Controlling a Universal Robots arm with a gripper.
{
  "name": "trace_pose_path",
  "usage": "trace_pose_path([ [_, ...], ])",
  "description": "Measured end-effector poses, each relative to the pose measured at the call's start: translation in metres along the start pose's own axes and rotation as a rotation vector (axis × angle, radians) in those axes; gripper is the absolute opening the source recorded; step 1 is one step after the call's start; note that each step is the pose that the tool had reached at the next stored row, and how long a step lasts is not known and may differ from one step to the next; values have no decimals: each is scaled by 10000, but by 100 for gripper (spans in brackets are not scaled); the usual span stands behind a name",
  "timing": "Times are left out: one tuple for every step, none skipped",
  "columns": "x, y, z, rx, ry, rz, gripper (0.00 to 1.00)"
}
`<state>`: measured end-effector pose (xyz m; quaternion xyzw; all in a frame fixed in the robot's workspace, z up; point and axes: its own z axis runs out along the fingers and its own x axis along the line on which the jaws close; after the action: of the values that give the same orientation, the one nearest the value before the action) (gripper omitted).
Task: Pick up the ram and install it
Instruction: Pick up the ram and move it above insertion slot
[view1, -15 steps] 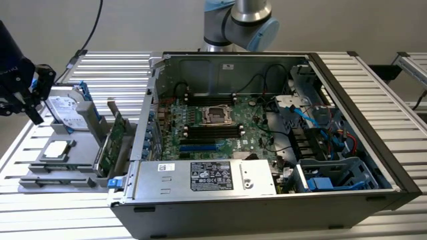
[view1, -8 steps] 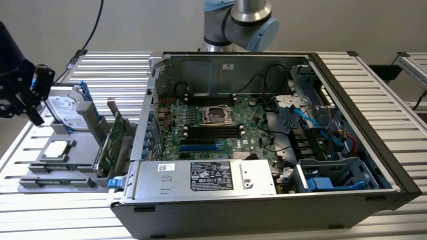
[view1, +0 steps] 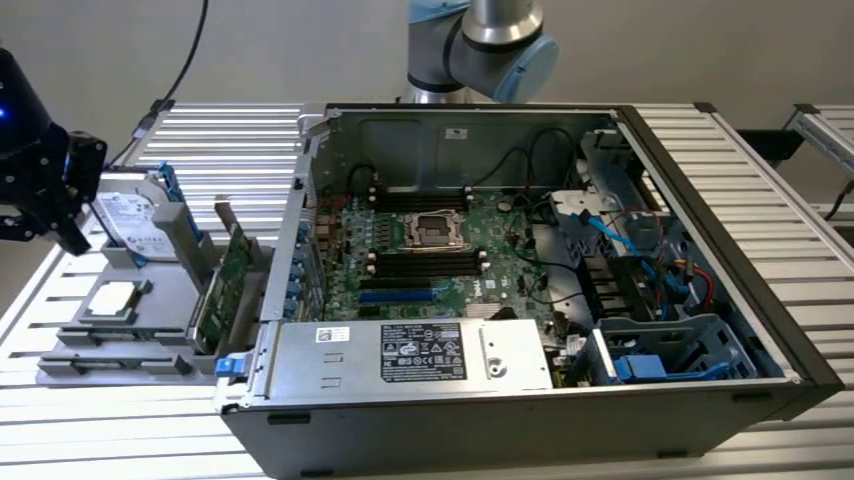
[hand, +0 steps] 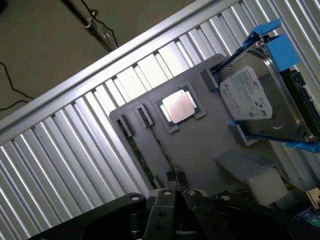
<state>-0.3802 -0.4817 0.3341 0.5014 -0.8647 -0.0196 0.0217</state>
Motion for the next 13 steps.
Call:
trace_pose_path([
  [0, 0, 6, 3, 10, -180, 11],
  [0, -1, 12, 6, 20, -366, 11],
  [0, -1, 18, 10, 31, -544, 11],
  [-1, -1, 24, 13, 42, -736, 11],
  [-1, -2, 29, 16, 52, -914, 11],
  [-1, -2, 35, 19, 62, -1094, 11],
  [-1, -2, 41, 23, 71, -1273, 11],
  [-1, -3, 47, 26, 82, -1453, 11],
  [-1, -3, 52, 28, 92, -1633, 11],
  [-1, -3, 56, 32, 103, -1812, 11],
  [-1, -3, 61, 35, 113, -2008, 11],
  [-1, -4, 66, 39, 122, -2187, 11],
  [-1, -4, 70, 42, 132, -2362, 11],
])
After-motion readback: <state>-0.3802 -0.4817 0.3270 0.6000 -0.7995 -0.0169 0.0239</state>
